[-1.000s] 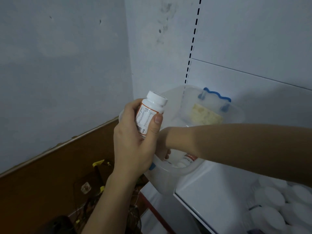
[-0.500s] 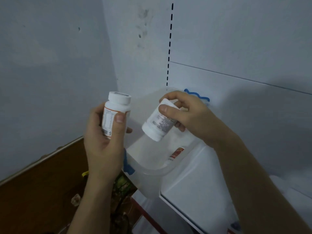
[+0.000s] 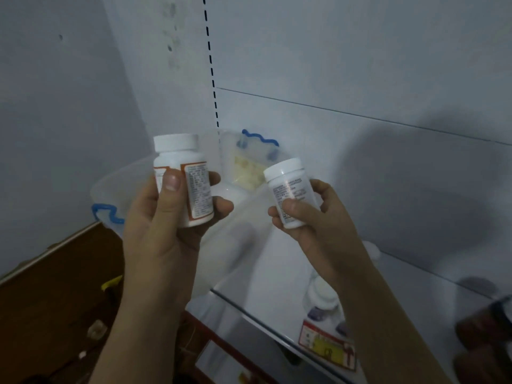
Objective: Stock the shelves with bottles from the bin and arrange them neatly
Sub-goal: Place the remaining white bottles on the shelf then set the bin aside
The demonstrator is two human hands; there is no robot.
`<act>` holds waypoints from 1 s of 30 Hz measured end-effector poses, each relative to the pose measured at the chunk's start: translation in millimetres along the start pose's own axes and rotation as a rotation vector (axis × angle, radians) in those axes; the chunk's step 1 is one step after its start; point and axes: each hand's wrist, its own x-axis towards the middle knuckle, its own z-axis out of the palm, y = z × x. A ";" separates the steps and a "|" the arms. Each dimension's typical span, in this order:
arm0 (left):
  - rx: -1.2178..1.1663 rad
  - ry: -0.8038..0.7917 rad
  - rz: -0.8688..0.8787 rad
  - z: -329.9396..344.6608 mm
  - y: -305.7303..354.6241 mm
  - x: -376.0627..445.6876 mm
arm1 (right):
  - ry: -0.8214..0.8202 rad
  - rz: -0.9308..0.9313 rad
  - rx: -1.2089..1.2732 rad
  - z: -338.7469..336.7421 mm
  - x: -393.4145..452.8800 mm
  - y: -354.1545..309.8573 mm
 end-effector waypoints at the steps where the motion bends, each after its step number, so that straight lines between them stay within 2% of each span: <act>1: 0.025 -0.021 0.005 7.7 -3.8 -4.3 | -0.005 -0.012 -0.021 -6.3 -3.1 -1.8; 3: 0.066 -0.063 -0.020 17.0 -9.8 -11.0 | -0.005 -0.043 -0.076 -18.8 -9.7 -7.0; 6: 0.028 -0.019 -0.076 32.0 -20.1 -20.2 | 0.026 -0.069 -0.069 -38.7 -19.9 -17.3; 8: 0.015 0.009 -0.123 40.1 -29.8 -22.8 | 0.084 -0.068 -0.020 -52.4 -26.5 -23.4; 11: 0.024 -0.042 -0.225 52.4 -48.5 -27.3 | 0.211 -0.115 -0.056 -75.7 -41.9 -27.5; 15: -0.032 -0.225 -0.391 76.4 -67.0 -30.2 | 0.382 -0.199 -0.107 -96.0 -69.4 -36.4; 20: -0.166 -0.491 -0.595 104.6 -91.4 -44.3 | 0.714 -0.325 -0.164 -117.4 -123.1 -46.5; 23: -0.246 -0.595 -0.736 126.9 -105.0 -66.4 | 0.928 -0.378 -0.200 -133.2 -169.5 -47.1; 26: -0.279 -0.712 -0.828 151.4 -114.6 -97.7 | 1.091 -0.428 -0.230 -148.4 -216.3 -51.3; 30: -0.221 -0.846 -0.888 193.8 -117.7 -146.4 | 1.225 -0.471 -0.251 -170.5 -273.5 -63.2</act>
